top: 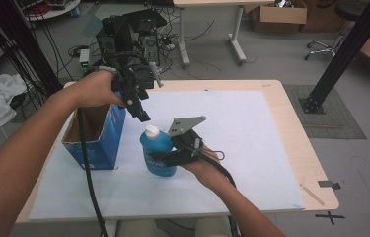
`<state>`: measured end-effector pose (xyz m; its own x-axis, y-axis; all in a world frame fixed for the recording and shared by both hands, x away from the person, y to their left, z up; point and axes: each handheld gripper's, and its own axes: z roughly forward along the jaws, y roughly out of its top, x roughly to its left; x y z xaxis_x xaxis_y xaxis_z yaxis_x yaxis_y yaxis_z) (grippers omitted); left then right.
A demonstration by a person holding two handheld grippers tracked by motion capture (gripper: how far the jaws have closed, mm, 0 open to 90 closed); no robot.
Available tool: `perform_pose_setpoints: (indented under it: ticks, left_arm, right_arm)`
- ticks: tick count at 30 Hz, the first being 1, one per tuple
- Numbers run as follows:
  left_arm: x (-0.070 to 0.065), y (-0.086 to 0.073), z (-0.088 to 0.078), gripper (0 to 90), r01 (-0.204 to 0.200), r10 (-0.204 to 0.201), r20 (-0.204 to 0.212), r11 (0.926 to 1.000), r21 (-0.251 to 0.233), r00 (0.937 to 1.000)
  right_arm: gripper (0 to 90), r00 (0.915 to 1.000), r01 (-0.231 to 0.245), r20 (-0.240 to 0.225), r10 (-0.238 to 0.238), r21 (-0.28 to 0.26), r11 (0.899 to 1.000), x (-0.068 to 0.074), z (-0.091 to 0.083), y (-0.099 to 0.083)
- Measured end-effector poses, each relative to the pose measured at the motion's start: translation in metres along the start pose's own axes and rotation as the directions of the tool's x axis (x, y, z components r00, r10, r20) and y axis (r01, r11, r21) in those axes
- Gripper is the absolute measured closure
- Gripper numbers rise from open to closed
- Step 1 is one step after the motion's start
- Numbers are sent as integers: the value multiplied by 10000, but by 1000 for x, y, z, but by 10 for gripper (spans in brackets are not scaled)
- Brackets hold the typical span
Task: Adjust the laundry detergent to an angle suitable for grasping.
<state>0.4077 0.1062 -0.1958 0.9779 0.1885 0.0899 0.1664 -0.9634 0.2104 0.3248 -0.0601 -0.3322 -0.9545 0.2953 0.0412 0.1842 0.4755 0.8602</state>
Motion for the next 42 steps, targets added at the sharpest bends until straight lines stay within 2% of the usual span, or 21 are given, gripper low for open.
perform_pose_setpoints:
  ticks: [2, 5, 9, 10, 15, 18, 21, 22, 32, 35, 42]
  left_arm:
    - [1, 0, -1, 226, -60, 60, -22, 10000, 24, 10000]
    - [1, 0, -1, 226, 25, -25, -13, 10000, -60, 10000]
    - [1, 1, -1, 226, -8, 9, -23, 10000, 73, 10000]
    - [1, 1, 0, 226, -18, 18, -30, 10000, 54, 10000]
    - [0, 1, 0, 226, 68, -68, -40, 10000, 70, 10000]
    - [0, 1, 0, 226, 10, -9, -58, 9999, 160, 10000]
    - [-1, 1, 0, 227, 122, -122, -60, 9999, 96, 9999]
    - [-2, 1, -1, 227, 84, -83, -75, 9999, 139, 9999]
    - [-4, 4, 0, 227, -53, 56, -88, 9995, 300, 9999]
    - [-3, 5, 1, 227, -60, 62, -74, 9994, 351, 10000]
    - [-3, 6, 3, 227, -25, 27, -47, 9994, 347, 10000]
  right_arm:
    - [437, 9993, 214, -316, -212, 80, 9997, -5, -9, -1]
    - [437, 9980, 337, -545, -328, 150, 9993, -8, -14, -2]
    - [437, 9939, 481, -1008, -458, 206, 9986, -16, -24, -3]
    - [437, 9912, 651, -1170, -618, 241, 9976, -20, -28, -4]
    - [437, 9867, 836, -1418, -795, 227, 9962, -30, -36, -7]
    - [437, 9840, 895, -1563, -861, 153, 9959, -38, -40, -11]
    - [437, 9809, 885, -1732, -881, -52, 9961, -46, -44, -13]
    - [437, 9759, 1015, -1924, -1029, -171, 9947, -51, -47, -15]
    - [437, 9602, 1495, -2407, -1418, 139, 9887, -61, -48, -22]
    - [438, 9587, 1568, -2431, -1474, 195, 9874, -63, -46, -25]
    - [437, 9615, 1490, -2375, -1384, 268, 9885, -68, -42, -33]
